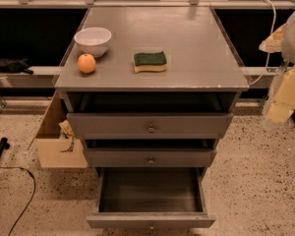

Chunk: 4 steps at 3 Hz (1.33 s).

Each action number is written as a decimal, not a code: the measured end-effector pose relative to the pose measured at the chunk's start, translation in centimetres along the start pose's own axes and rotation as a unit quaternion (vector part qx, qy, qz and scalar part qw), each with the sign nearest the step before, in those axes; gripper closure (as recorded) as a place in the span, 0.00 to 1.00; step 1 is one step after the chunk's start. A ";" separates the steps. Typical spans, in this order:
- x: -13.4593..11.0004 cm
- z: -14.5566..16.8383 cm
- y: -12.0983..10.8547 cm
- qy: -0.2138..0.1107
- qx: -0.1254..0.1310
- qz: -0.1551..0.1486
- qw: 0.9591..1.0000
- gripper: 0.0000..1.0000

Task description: Close bottom drawer

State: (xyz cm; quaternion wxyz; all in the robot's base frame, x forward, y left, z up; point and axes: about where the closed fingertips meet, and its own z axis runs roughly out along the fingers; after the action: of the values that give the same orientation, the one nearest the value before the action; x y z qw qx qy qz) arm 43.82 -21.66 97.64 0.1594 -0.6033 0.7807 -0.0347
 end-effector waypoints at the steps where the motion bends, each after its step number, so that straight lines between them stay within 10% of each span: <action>1: 0.1 -0.2 0.1 -0.002 0.009 0.002 1.000 0.00; 2: 3.9 1.6 1.1 -0.029 -0.003 0.058 0.998 0.00; 4: 10.0 6.9 6.7 -0.114 -0.084 0.181 0.973 0.00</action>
Offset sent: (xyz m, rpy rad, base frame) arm -0.0510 -0.0729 -0.0624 0.3750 0.0783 -0.2557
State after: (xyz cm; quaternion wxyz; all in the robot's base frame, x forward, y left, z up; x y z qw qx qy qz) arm 37.40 -28.40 87.37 0.1999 -0.4633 0.8536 0.1295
